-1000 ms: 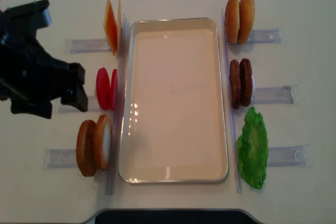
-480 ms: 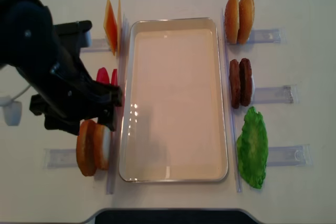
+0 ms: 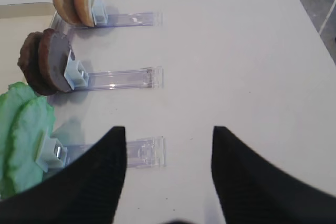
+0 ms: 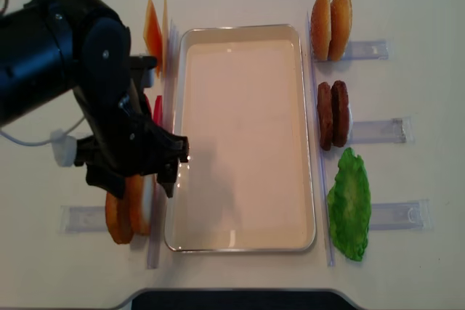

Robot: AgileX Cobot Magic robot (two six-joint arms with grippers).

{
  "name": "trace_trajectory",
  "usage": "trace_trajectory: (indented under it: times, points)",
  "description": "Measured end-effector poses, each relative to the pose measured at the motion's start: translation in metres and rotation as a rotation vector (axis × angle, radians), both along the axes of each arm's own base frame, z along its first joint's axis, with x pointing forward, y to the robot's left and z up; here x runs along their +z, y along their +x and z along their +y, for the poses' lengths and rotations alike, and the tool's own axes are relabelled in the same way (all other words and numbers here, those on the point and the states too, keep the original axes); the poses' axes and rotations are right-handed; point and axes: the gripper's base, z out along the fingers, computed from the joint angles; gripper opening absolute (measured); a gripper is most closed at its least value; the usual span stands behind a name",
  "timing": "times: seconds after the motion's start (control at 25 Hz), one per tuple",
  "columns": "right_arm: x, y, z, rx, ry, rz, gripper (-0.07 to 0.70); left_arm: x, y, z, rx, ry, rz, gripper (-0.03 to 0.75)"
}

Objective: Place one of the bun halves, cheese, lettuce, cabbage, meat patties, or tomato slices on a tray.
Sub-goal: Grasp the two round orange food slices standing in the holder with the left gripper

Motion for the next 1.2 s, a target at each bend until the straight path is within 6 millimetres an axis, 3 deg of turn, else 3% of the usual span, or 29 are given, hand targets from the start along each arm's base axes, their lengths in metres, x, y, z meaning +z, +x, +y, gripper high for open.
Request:
trace_trajectory:
  times: [1.2]
  points:
    - [0.000, 0.000, 0.000, 0.000, 0.000, 0.000, 0.382, -0.017, 0.011, -0.001, -0.016, 0.076, -0.003, 0.632]
